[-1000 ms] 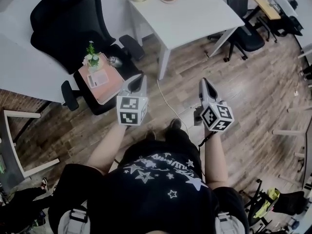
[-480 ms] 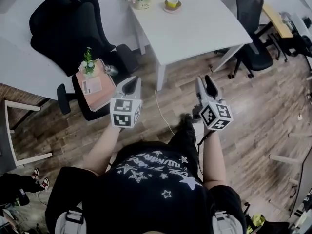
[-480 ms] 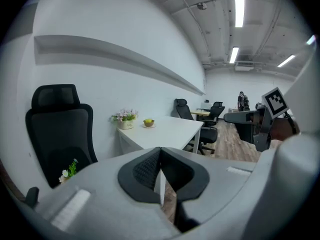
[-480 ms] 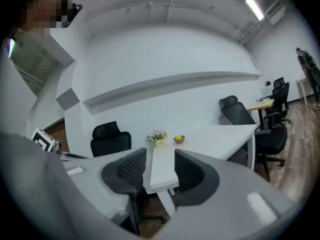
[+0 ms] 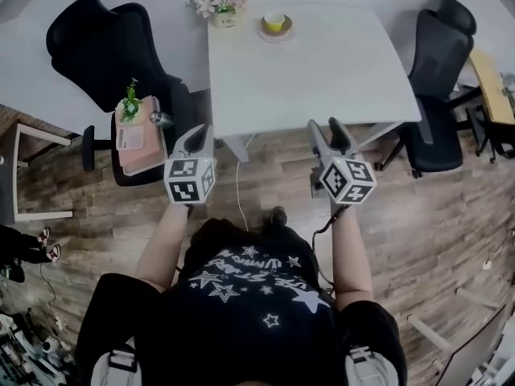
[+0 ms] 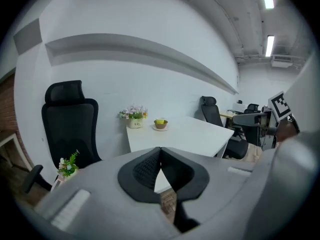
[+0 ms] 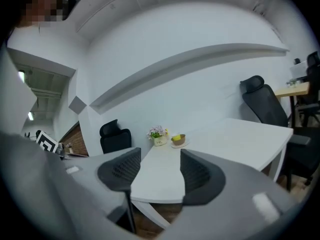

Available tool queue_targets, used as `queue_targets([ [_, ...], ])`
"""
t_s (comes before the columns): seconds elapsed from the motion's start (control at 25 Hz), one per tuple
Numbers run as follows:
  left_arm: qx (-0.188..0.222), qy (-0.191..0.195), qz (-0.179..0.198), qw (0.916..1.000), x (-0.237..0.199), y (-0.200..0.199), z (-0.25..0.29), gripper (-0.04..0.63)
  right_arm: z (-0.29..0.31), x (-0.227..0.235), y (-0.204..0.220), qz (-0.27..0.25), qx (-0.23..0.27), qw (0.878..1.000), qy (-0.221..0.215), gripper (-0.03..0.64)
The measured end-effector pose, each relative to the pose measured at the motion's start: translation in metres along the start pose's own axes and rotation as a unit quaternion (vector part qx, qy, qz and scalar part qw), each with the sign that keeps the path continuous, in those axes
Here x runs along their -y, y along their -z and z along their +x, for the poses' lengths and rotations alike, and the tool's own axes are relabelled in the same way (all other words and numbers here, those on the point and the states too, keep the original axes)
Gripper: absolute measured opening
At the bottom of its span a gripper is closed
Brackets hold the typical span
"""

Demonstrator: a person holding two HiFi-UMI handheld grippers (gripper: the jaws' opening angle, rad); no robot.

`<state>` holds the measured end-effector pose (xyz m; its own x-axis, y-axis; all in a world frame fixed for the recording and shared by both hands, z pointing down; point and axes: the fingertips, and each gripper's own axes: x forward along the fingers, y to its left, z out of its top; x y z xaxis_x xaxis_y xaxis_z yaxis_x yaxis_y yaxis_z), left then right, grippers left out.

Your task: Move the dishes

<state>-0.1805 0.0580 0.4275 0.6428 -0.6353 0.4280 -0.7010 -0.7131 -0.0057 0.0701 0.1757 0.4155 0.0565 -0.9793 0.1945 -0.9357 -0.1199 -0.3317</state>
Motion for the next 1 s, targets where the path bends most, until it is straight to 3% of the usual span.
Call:
queue_targets([
  [0.2,-0.001,-0.036,-0.004,0.9994,0.013,-0.017,0.025,0.009,0.046,0.028,-0.014,-0.016,-0.026,0.999,-0.038,0.252],
  [0.48,0.007,-0.064,-0.030,0.9975,-0.007,-0.034,0.056,0.009,0.106,0.040,-0.026,-0.031,-0.038,0.997,-0.055,0.252],
  [0.68,0.018,-0.060,-0.065,0.9959,-0.030,-0.048,0.104,0.009,0.153,0.045,-0.036,-0.033,-0.043,0.997,-0.057,0.251],
  [1.0,0.031,-0.050,-0.062,0.9963,-0.063,-0.088,0.190,0.009,0.250,0.062,-0.070,-0.069,-0.063,0.994,-0.052,0.252],
])
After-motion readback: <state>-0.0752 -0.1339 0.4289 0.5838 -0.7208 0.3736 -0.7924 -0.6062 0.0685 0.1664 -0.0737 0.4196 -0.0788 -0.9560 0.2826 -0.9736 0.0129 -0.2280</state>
